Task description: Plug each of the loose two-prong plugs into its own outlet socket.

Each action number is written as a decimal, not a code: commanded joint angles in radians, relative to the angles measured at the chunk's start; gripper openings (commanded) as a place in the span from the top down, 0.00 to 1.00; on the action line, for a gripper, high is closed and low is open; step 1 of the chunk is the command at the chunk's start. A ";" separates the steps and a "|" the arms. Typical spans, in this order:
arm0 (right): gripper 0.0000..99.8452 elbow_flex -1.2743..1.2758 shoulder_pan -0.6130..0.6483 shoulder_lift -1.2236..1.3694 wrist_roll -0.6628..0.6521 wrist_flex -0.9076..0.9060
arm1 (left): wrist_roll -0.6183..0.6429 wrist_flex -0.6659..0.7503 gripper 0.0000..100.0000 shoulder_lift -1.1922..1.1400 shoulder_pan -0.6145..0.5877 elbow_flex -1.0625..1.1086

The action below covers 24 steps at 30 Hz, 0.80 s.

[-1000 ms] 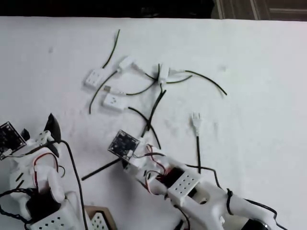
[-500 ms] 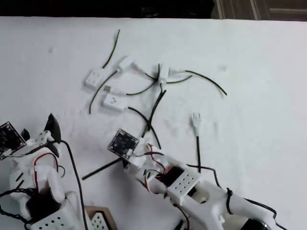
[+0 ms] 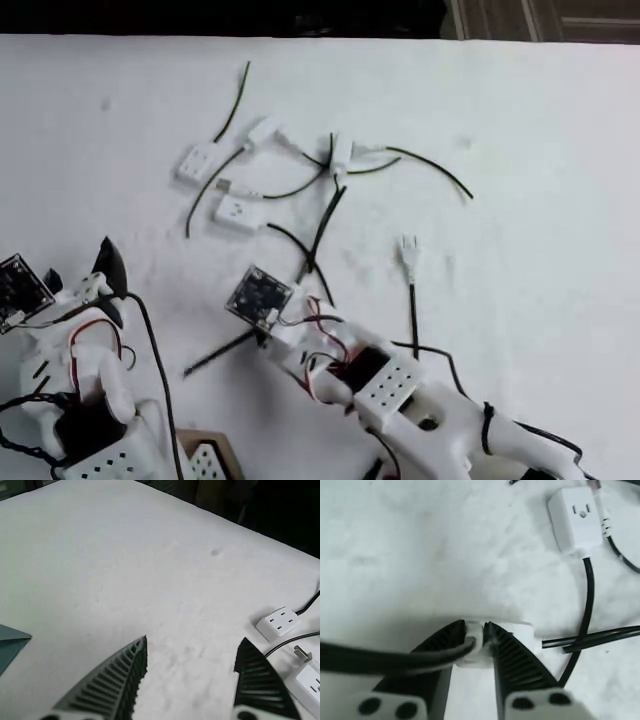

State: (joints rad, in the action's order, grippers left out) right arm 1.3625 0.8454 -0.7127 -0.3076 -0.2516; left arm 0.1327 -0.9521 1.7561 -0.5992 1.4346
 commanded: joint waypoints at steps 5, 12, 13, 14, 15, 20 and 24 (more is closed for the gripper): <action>0.98 -0.163 0.058 -0.166 0.074 -0.147 | 0.002 0.025 0.72 0.008 -0.005 -0.003; 0.98 -0.407 -0.004 -0.225 0.129 -0.294 | 0.002 0.021 0.72 0.008 -0.005 -0.003; 0.98 -0.440 -0.027 -0.223 0.121 -0.308 | 0.002 0.020 0.72 0.008 -0.005 -0.003; 0.98 -0.471 -0.050 -0.217 0.097 -0.320 | 0.002 0.020 0.72 0.008 -0.005 -0.003; 0.98 -0.500 -0.076 -0.203 0.068 -0.332 | 0.002 0.020 0.72 0.008 -0.005 -0.003; 0.98 -0.628 -0.236 -0.050 0.020 -0.331 | 0.002 0.020 0.72 0.008 -0.005 -0.003; 0.98 -0.736 -0.346 0.117 0.018 -0.331 | 0.002 0.020 0.72 0.008 -0.005 -0.003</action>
State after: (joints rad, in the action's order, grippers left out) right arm 0.7396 0.5769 -0.6820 -0.2785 -0.5815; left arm 0.1327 -0.9521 1.7561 -0.5992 1.4346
